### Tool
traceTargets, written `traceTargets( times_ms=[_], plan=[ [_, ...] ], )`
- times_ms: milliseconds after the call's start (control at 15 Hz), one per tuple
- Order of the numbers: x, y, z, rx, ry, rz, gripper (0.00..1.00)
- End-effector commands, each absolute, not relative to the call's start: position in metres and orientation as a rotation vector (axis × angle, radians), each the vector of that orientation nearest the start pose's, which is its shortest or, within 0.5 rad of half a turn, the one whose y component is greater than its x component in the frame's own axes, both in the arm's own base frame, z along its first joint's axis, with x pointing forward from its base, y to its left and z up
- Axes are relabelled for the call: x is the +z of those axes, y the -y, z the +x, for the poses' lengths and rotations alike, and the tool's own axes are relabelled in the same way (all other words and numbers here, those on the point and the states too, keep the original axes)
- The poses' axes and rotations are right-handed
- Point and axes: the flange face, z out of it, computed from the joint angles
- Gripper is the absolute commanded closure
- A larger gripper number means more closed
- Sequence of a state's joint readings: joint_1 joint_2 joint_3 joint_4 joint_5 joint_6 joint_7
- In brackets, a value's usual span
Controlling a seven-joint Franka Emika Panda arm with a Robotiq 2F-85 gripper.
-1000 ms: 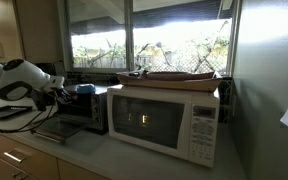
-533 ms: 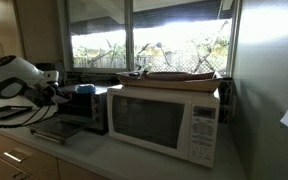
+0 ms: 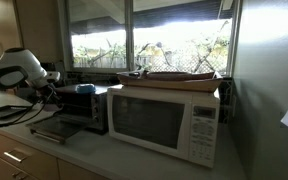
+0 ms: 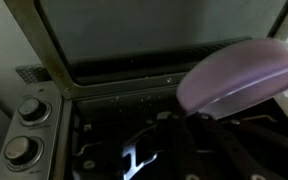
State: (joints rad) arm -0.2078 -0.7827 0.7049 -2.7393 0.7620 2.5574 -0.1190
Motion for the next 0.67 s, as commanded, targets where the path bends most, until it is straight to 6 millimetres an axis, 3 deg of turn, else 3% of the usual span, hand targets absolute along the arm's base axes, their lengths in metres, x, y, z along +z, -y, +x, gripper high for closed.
traceTargets(
  times_ms=[0,200,533,600],
  plan=[
    [0.449,-0.165,0.335,-0.723,0.055,-2.893,0.92],
    [0.459,-0.159,0.33,-0.659,0.025,-2.886,0.92],
    [0.459,-0.159,0.329,-0.65,0.028,-2.883,0.92],
    [0.459,-0.159,0.329,-0.65,0.028,-2.884,0.98]
  ],
)
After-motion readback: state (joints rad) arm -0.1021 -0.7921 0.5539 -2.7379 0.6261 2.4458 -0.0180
